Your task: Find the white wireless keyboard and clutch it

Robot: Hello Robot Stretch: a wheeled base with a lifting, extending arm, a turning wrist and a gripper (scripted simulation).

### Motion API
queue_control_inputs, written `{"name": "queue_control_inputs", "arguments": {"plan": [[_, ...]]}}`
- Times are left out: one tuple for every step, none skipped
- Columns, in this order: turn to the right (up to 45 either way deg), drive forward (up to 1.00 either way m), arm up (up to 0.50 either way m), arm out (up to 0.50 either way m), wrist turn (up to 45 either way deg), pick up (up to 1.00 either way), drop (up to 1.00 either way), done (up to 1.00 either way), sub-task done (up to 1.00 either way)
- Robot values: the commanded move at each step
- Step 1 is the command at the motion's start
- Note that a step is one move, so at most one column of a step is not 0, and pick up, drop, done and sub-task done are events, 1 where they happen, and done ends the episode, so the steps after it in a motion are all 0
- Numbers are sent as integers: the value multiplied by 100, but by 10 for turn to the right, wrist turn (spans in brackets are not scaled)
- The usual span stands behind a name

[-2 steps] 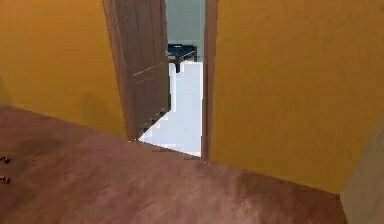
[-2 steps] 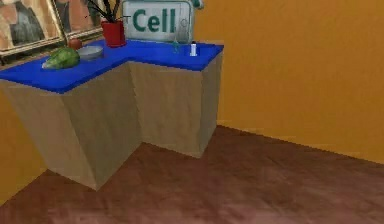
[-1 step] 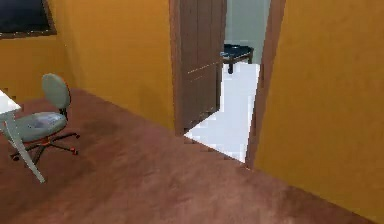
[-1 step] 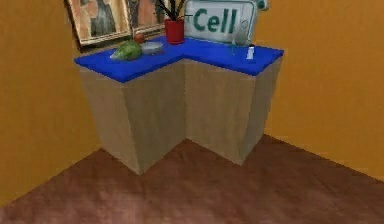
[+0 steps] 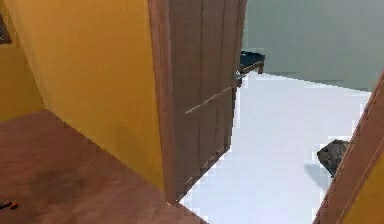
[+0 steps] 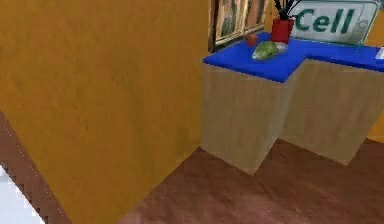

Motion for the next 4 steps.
{"name": "queue_control_inputs", "arguments": {"plan": [[-90,0,0,0,0,0,0,0,0],[0,30,0,0,0,0,0,0,0],[450,0,0,0,0,0,0,0,0],[0,75,0,0,0,0,0,0,0]]}}
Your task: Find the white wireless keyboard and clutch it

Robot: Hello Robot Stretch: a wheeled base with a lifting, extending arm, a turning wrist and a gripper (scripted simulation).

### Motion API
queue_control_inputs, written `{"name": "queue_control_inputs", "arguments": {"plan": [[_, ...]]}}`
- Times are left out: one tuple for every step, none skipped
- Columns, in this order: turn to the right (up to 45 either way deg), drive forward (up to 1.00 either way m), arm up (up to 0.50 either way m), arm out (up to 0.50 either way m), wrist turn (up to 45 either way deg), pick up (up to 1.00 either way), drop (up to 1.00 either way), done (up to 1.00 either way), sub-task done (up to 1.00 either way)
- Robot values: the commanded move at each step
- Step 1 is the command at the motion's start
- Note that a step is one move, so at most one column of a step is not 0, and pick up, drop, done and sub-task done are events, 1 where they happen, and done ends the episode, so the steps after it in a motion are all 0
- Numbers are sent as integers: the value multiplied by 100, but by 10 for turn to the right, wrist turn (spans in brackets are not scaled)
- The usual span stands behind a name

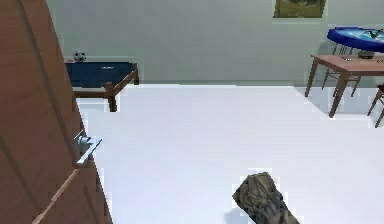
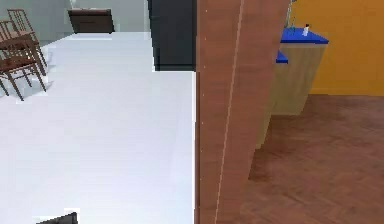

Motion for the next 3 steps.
{"name": "queue_control_inputs", "arguments": {"plan": [[30,0,0,0,0,0,0,0,0],[0,100,0,0,0,0,0,0,0],[30,0,0,0,0,0,0,0,0]]}}
